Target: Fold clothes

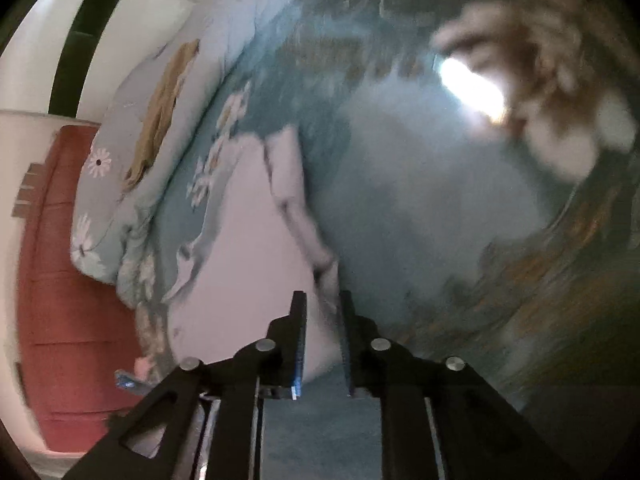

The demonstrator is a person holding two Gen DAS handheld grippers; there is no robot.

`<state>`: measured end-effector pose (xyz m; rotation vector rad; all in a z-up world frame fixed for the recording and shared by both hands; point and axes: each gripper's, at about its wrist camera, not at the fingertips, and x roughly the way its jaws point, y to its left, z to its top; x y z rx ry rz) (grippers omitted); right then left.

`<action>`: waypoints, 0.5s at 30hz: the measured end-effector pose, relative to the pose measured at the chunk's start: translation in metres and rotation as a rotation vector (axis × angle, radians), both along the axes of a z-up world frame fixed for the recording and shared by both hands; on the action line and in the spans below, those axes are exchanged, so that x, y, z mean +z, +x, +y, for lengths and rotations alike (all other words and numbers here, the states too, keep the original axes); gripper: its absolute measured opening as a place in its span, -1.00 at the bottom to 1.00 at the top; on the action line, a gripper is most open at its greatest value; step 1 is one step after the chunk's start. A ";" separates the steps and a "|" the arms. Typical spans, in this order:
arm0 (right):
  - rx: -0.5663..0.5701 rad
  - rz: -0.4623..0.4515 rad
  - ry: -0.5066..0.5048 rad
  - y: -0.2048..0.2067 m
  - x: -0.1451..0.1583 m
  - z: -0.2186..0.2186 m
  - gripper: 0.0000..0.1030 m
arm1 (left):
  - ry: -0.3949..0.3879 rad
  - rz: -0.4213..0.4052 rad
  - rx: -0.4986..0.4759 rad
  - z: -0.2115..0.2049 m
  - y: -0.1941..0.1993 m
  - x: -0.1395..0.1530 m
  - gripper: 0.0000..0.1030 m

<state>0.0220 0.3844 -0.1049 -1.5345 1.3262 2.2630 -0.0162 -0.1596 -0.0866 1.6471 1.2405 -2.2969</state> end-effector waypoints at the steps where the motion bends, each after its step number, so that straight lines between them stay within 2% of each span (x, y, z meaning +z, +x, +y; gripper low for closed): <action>1: 0.004 0.003 0.025 -0.005 0.003 0.004 -0.50 | -0.029 0.002 -0.022 -0.001 -0.012 0.002 -0.43; 5: 0.079 0.022 0.069 -0.048 0.006 0.004 -0.48 | -0.145 0.019 -0.141 0.009 -0.075 0.004 -0.39; 7: 0.117 0.049 0.072 -0.074 0.007 0.000 -0.48 | -0.163 0.027 -0.201 0.017 -0.106 -0.001 -0.36; 10: 0.191 0.041 0.128 -0.117 0.002 -0.011 -0.46 | -0.218 0.028 -0.278 0.030 -0.147 -0.010 -0.35; 15: 0.362 0.041 0.246 -0.172 -0.013 -0.030 -0.29 | -0.290 0.034 -0.410 0.045 -0.185 -0.030 -0.34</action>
